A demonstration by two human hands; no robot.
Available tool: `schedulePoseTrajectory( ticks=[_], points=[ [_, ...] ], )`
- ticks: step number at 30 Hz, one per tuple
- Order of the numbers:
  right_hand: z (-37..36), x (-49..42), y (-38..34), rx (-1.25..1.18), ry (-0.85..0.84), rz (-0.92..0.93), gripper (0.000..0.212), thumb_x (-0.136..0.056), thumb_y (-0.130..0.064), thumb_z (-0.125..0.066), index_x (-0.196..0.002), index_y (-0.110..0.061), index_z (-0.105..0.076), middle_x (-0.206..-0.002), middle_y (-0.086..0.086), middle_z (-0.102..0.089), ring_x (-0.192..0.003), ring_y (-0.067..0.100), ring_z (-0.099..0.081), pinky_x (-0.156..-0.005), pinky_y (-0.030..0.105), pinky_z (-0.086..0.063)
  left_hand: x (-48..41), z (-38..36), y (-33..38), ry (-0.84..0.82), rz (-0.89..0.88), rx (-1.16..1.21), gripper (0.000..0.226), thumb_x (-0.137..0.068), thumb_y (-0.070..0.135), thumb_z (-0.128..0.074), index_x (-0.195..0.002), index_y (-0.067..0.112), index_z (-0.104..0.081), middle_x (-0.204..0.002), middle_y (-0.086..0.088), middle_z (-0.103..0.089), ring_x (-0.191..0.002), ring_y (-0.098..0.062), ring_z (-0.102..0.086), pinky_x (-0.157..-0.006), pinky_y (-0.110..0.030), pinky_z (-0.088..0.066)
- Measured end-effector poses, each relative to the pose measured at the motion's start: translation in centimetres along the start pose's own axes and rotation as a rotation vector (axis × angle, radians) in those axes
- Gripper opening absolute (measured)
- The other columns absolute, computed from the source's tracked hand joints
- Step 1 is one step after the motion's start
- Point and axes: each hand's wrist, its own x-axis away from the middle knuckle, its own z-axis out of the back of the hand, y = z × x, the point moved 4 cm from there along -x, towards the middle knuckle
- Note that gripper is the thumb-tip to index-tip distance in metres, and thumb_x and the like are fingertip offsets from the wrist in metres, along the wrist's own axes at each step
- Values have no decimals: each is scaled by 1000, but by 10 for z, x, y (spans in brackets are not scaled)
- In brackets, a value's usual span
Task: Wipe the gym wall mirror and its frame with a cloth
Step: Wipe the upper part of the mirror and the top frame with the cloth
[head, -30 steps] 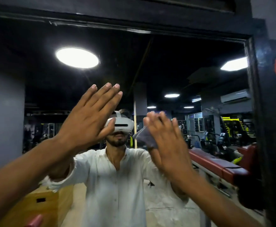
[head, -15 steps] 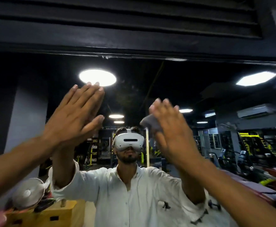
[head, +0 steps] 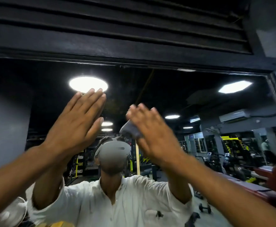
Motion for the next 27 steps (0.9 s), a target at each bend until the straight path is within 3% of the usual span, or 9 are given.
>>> schedulePoseTrajectory(
  ticks=[3, 5, 8, 13, 15, 19, 21, 25, 27],
  points=[
    [20, -49, 51, -173, 209, -420, 64, -104, -25, -42, -165, -11, -26, -173, -4, -15, -159, 4, 5, -132, 35, 3, 2, -2, -4, 79, 116, 49, 65, -110, 37, -28, -169, 12, -24, -177, -7, -20, -165, -19, -12, -134, -48, -11],
    [17, -85, 50, -107, 259, -568, 60, -109, -29, -40, -165, -11, -27, -174, 3, -18, -162, 17, -1, -132, 45, -4, 5, -1, -13, 172, 275, 123, 64, -109, 33, -30, -169, 12, -21, -177, -7, -18, -165, -18, -10, -134, -50, -12],
    [-5, -105, -14, -32, 217, -405, 66, -107, -31, -40, -167, -14, -19, -176, 7, -13, -163, 26, -1, -132, 49, -3, 8, 1, -18, 188, 359, 190, 63, -110, 32, -27, -170, 13, -20, -177, -7, -19, -165, -15, -10, -134, -47, -10],
    [-19, -44, -84, 11, 41, 34, 73, -104, -32, -52, -167, -15, -20, -175, 6, -15, -163, 23, -4, -132, 48, -5, 8, 8, -18, 121, 252, 125, 63, -109, 33, -25, -166, 8, -29, -175, -11, -26, -164, -22, -15, -134, -46, -6],
    [-10, -41, -56, 11, 22, 34, 72, -102, -28, -50, -167, -15, -22, -175, 5, -17, -163, 21, -6, -132, 47, -5, 9, 5, -17, 58, 217, 36, 67, -109, 41, -24, -168, 9, -26, -176, -12, -21, -165, -24, -11, -134, -50, -6],
    [12, -69, 21, -121, 155, -419, 67, -101, -29, -36, -166, -21, -24, -175, -3, -16, -162, 14, -2, -132, 45, -4, 10, -2, -12, -33, 172, -70, 79, -108, 59, -17, -170, 11, -12, -179, -12, -7, -166, -25, 0, -133, -56, -5],
    [7, -63, 11, -144, 169, -481, 64, -105, -32, -30, -167, -23, -19, -176, -5, -10, -162, 12, 3, -132, 44, -2, 10, -2, -11, -43, 131, -93, 81, -107, 62, -18, -171, 13, -11, -179, -11, -6, -166, -25, 0, -133, -57, -6],
    [-12, 9, -54, -135, 3, -69, 65, -107, -33, -36, -168, -18, -17, -176, 0, -7, -163, 17, 3, -132, 42, 3, 11, -5, -1, -81, -77, -133, 80, -106, 63, -23, -171, 17, -16, -179, -11, -8, -166, -25, -3, -133, -56, -9],
    [-8, 33, -33, -62, -57, 30, 68, -105, -31, -44, -167, -19, -18, -176, 0, -11, -163, 17, -1, -132, 41, 2, 13, -6, 0, -95, -111, -134, 80, -106, 64, -22, -171, 18, -16, -179, -11, -7, -166, -25, -3, -133, -56, -9]
  ],
)
